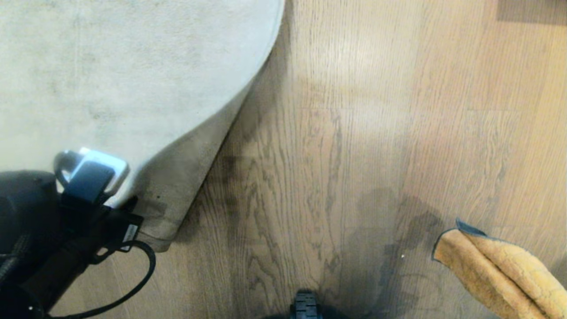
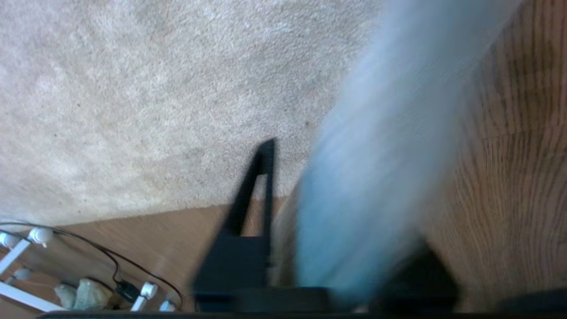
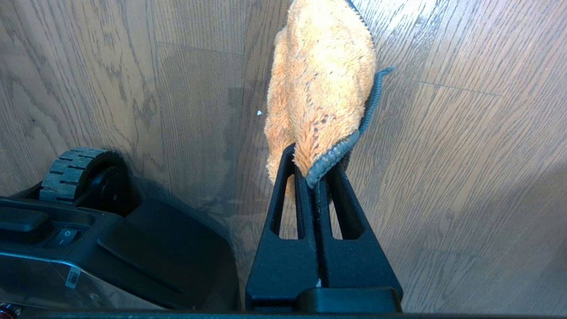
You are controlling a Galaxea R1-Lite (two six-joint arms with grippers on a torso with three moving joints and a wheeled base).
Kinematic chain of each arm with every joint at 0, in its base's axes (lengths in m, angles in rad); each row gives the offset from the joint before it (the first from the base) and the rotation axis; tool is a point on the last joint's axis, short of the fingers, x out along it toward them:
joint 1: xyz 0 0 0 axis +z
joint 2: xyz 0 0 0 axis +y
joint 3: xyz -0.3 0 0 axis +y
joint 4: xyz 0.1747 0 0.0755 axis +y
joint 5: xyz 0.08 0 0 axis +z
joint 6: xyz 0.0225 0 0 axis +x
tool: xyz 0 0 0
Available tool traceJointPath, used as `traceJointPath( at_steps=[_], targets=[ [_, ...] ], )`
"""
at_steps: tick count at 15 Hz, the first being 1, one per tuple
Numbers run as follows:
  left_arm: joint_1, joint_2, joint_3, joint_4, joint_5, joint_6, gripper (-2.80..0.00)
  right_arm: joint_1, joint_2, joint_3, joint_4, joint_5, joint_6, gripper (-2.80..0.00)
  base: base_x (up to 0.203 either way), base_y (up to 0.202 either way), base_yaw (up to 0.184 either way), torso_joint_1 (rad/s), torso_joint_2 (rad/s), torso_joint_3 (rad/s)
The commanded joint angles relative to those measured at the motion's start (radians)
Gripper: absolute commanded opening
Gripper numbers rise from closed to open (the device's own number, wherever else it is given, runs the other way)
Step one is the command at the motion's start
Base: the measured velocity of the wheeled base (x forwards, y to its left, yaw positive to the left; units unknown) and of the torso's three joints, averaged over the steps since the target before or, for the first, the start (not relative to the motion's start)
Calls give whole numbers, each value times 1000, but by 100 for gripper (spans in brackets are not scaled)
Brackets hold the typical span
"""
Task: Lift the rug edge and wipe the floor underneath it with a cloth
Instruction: Lay down the carpet
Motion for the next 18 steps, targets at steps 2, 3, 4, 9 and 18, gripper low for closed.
traceJointPath(
  at_steps=[2,3,4,9,18],
  targets=[
    [0,-7,3,-3,3,1,0,0,1,0,1,1,-1,-280,0,0,0,0,0,0],
    [-2,-12,3,-4,1,-1,0,0,1,0,1,1,-1,-280,0,0,0,0,0,0],
    [-8,-12,2,-10,0,-2,0,0,1,0,1,1,-1,-280,0,0,0,0,0,0],
    [-67,-40,-46,-14,1,-74,0,0,1,0,1,1,-1,-280,0,0,0,0,0,0],
    [-160,-41,-127,-196,4,-112,0,0,1,0,1,1,-2,-280,0,0,0,0,0,0]
  ],
)
